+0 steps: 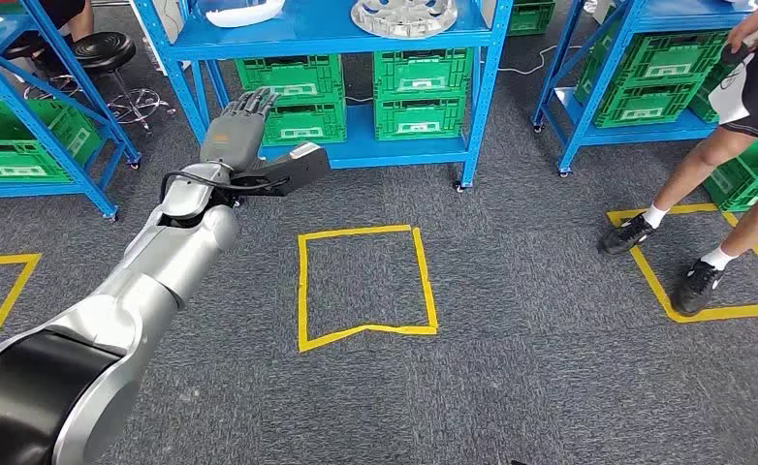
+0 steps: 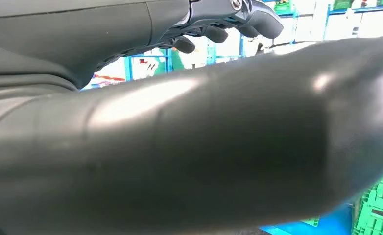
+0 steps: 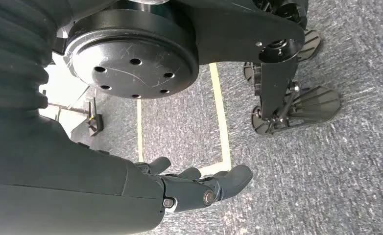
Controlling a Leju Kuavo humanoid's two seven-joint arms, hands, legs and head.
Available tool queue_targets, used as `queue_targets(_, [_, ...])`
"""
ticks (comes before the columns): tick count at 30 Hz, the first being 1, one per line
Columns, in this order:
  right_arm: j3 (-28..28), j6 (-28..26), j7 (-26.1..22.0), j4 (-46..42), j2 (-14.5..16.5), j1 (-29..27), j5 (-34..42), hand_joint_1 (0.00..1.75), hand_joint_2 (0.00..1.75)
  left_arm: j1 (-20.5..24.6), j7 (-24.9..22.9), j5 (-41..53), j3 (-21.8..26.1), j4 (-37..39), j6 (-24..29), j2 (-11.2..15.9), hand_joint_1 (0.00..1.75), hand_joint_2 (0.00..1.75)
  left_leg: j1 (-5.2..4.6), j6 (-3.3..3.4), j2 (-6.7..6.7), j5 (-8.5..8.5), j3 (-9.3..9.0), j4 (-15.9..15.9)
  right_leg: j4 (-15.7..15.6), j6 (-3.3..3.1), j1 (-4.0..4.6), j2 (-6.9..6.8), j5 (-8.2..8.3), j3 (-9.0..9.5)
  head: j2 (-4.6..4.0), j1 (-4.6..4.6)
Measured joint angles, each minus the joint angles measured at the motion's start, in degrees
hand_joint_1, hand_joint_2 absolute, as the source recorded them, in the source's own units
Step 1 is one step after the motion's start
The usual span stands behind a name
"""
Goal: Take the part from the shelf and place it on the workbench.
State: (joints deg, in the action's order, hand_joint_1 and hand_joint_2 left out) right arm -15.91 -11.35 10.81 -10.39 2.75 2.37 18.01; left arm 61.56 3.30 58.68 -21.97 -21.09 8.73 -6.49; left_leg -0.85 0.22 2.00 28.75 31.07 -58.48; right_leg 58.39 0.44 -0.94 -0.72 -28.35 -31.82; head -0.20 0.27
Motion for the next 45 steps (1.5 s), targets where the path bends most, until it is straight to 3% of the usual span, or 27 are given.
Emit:
queue_targets(5, [-0.02,-0.08,0.85,0.01,-0.02,0.05,-0.07,0.00,1.75,0.99,0.69,-0.97,-0.01,0.39,0.25,0.17,0.00,0.00,0.32,0.88,0.17,-0.97,-0.23,1.56,0.18,0.63,0.09,0.03,0.06,-0.38,0.00,0.00])
queue_targets(7, [-0.03,-0.11,0.86,0.01,-0.05,0.11,-0.07,0.00,1.75,1.53,0.94,-1.18,-0.02,0.52,0.37,0.14,0.00,0.00,0.80,1.17,0.38,-1.58,-0.57,2.62,4.53,0.89,0.16,0.29,-1.97,-2.85,0.00,0.07])
queue_targets(9, [-0.07,-0.10,0.77,0.04,-0.06,0.06,-0.06,0.00,1.75,1.78,1.12,-1.38,-0.02,0.78,0.59,0.16,0.00,0.00,0.85,1.26,0.44,-1.60,-0.47,2.70,12.32,1.23,0.01,0.50,-4.81,-7.24,0.00,0.12])
queue_targets(10, [-0.10,-0.08,0.70,0.08,-0.07,0.01,-0.06,0.00,1.75,1.74,1.16,-1.44,-0.02,0.90,0.70,0.15,0.00,0.00,0.89,1.20,0.45,-1.52,-0.46,2.64,15.16,1.41,-0.14,0.53,-5.34,-9.01,0.00,0.13])
queue_targets(11, [-0.12,-0.07,0.62,0.14,-0.10,-0.03,-0.06,0.00,1.75,1.72,1.17,-1.53,-0.02,1.01,0.79,0.16,0.00,0.00,1.00,1.03,0.44,-1.37,-0.48,2.48,15.87,1.61,-0.31,0.53,-4.64,-9.86,0.00,0.14])
queue_targets(12, [-0.14,-0.06,0.51,0.18,-0.16,-0.04,-0.06,0.00,1.75,1.75,1.16,-1.65,-0.02,1.09,0.85,0.17,0.00,0.00,1.18,0.75,0.42,-1.16,-0.50,2.23,14.43,1.81,-0.49,0.50,-2.97,-9.62,0.00,0.14])
queue_targets(14, [-0.17,-0.05,0.27,0.24,-0.23,-0.03,-0.07,0.00,1.75,2.09,1.08,-1.88,-0.02,1.19,0.92,0.24,0.00,0.00,1.57,-0.19,0.41,-0.27,-0.39,1.14,7.18,2.37,-0.79,0.03,1.17,-6.76,0.00,0.25])
queue_targets(15, [-0.20,-0.05,0.11,0.25,-0.20,0.02,-0.07,0.00,1.75,2.34,0.95,-1.97,-0.02,1.22,0.94,0.34,0.00,0.00,1.60,-0.69,0.40,0.22,-0.15,0.44,4.36,2.22,-0.80,-0.16,2.12,-5.52,0.00,0.40])
queue_targets(16, [-0.22,-0.05,0.00,0.27,-0.15,0.08,-0.06,0.00,1.75,2.57,0.75,-2.01,-0.02,1.24,0.93,0.46,0.00,0.00,1.53,-1.13,0.43,0.62,0.09,-0.12,2.61,1.88,-0.74,-0.30,2.38,-4.78,0.00,0.48])
queue_targets(18, [-0.26,-0.05,-0.07,0.30,-0.15,0.11,-0.04,0.00,1.75,2.82,0.22,-2.07,-0.02,1.28,0.91,0.70,0.00,0.00,1.35,-1.66,0.58,0.92,0.27,-0.43,2.48,0.62,-0.56,-0.06,1.71,-4.83,0.00,0.50])
queue_targets(20, [-0.26,-0.05,-0.03,0.32,-0.21,0.06,-0.02,0.00,1.75,2.96,-0.11,-2.07,-0.02,1.28,0.91,0.92,0.00,0.00,1.49,-2.09,0.30,1.37,0.32,-0.75,2.46,-0.23,-0.62,0.27,1.52,-4.72,0.00,0.35])
queue_targets(21, [-0.26,-0.05,-0.03,0.32,-0.22,0.10,-0.01,0.00,1.75,3.13,-0.28,-2.07,-0.02,1.30,0.91,1.08,0.00,0.00,1.57,-2.29,-0.16,2.17,0.99,-2.15,2.40,-0.56,-0.68,0.48,1.46,-4.57,0.00,0.28])
queue_targets(23, [-0.26,-0.06,0.03,0.32,-0.22,0.23,0.03,0.00,1.75,3.50,-1.07,-2.05,-0.03,1.45,0.90,1.55,0.00,0.00,1.66,-2.60,-1.20,4.95,4.37,-8.58,2.33,-1.03,-0.67,0.91,1.28,-4.32,0.00,0.13])
queue_targets(25, [-0.26,-0.03,0.07,0.32,-0.23,0.29,0.22,0.00,0.87,3.59,-2.32,-2.00,-0.04,1.86,0.84,2.27,0.00,0.00,1.63,-2.58,-1.49,6.92,8.89,-15.96,2.32,-1.35,-0.48,1.43,1.04,-4.07,0.00,0.04])
queue_targets(26, [-0.26,0.00,-0.01,0.32,-0.24,0.27,0.37,0.00,0.44,3.57,-2.89,-1.99,-0.04,2.09,0.82,2.71,0.00,0.00,1.59,-2.37,-1.53,6.40,10.19,-17.34,2.33,-1.47,-0.35,1.72,0.90,-3.86,0.00,0.02])
queue_targets(27, [-0.26,0.11,-0.15,0.33,-0.25,0.24,0.56,0.00,0.00,3.58,-3.35,-1.98,-0.04,2.28,0.81,3.16,0.00,0.00,1.50,-2.03,-1.60,4.75,10.45,-16.49,2.33,-1.55,-0.20,2.01,0.74,-3.60,0.00,-0.02])
queue_targets(29, [-0.26,0.66,-0.66,0.34,-0.25,0.22,0.89,0.00,0.00,3.78,-4.00,-1.98,-0.04,2.47,0.83,4.19,0.00,0.00,1.03,-0.83,-1.95,-0.45,8.15,-9.16,2.23,-1.58,0.03,2.51,0.39,-2.94,0.00,-0.01])
queue_targets(31, [-0.26,1.27,-1.17,0.34,-0.19,0.28,1.04,0.00,0.00,4.10,-4.29,-1.99,-0.04,2.64,0.86,5.12,0.00,0.00,0.43,0.24,-2.35,-3.24,5.60,-2.68,2.06,-1.29,0.10,2.84,0.21,-2.71,0.00,0.05])
queue_targets(33, [-0.26,1.58,-1.37,0.34,-0.16,0.27,1.05,0.00,0.00,4.29,-4.31,-2.00,-0.04,2.79,0.89,5.63,0.00,0.00,0.09,0.51,-2.46,-3.09,4.87,-1.02,1.76,-0.67,-0.04,2.93,0.27,-2.85,0.00,0.04])
queue_targets(36, [-0.26,1.97,-1.60,0.34,-0.25,0.23,1.08,0.00,0.00,4.51,-4.45,-2.00,-0.06,2.78,0.92,5.91,0.00,0.00,0.52,0.53,-2.37,-3.24,3.99,0.38,2.44,0.31,0.05,2.30,-0.43,-3.02,0.00,0.01])
queue_targets(38, [-0.26,2.83,-2.28,0.34,-0.33,0.28,1.19,0.00,0.00,4.71,-4.75,-2.00,-0.07,2.94,0.93,6.08,0.00,0.00,0.75,0.79,-2.21,-3.18,3.39,0.90,7.45,0.74,0.09,1.54,-2.71,-5.54,0.00,0.03])
queue_targets(40, [-0.26,4.23,-3.31,0.34,-0.42,0.22,1.61,0.00,0.00,4.60,-4.85,-2.00,-0.07,3.26,0.89,6.22,0.00,0.00,0.72,1.09,-2.09,-2.84,3.27,0.77,14.52,1.08,0.06,1.30,-5.08,-9.69,0.00,0.05])
queue_targets(41, [-0.26,4.96,-3.84,0.34,-0.46,0.18,1.87,0.00,0.00,4.46,-4.78,-2.00,-0.07,3.44,0.86,6.27,0.00,0.00,0.70,1.14,-2.06,-2.63,3.21,0.64,16.44,1.19,0.04,1.25,-5.15,-11.13,0.00,0.05])
queue_targets(42, [-0.26,5.67,-4.34,0.34,-0.51,0.15,2.11,0.00,0.00,4.33,-4.66,-2.01,-0.07,3.59,0.86,6.34,0.00,0.00,0.71,1.11,-2.05,-2.39,3.12,0.47,16.25,1.26,0.02,1.20,-4.14,-11.52,0.00,0.05])
queue_targets(43, [-0.26,6.27,-4.76,0.34,-0.56,0.13,2.28,0.00,0.00,4.24,-4.52,-2.01,-0.07,3.68,0.89,6.43,0.00,0.00,0.74,1.00,-2.06,-2.09,2.98,0.22,13.86,1.28,0.00,1.10,-2.20,-10.72,0.00,0.05])
queue_targets(45, [-0.26,7.08,-5.30,0.34,-0.71,0.16,2.51,0.00,0.00,4.21,-4.30,-2.02,-0.07,3.73,1.03,6.62,0.00,0.00,0.78,0.57,-2.04,-1.34,2.73,-0.38,6.36,1.10,0.01,0.75,1.44,-7.36,0.00,0.05])
